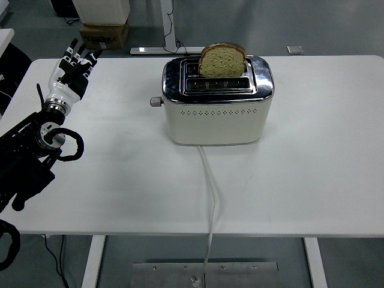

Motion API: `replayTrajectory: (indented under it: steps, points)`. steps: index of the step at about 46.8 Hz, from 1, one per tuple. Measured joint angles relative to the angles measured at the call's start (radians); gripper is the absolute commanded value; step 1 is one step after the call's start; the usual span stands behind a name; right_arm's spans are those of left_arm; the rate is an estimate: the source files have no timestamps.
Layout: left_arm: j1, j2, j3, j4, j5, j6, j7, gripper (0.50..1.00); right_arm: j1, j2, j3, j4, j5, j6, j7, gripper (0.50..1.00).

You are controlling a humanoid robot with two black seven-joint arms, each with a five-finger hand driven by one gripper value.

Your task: Press down toaster

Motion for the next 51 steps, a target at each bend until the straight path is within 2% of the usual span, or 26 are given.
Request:
replayTrajectory:
  steps: [31,39,51]
  points:
    - [-0.008,0.011,-0.003,-0.001,-0.009,0.004,-0.004,1.000,0.000,0.000,0.000,0.000,0.000,0.000,0.000,1.000]
    - [-0.009,0.041,0.000,-0.002,0.002,-0.004,0.000,1.000,0.000,0.000,0.000,0.000,0.000,0.000,0.001,0.998]
    - [-0.006,0.054,0.006,-0.003,0.162,0.004,0.002,1.000,0.000,0.000,0.000,0.000,0.000,0.000,0.000,0.998]
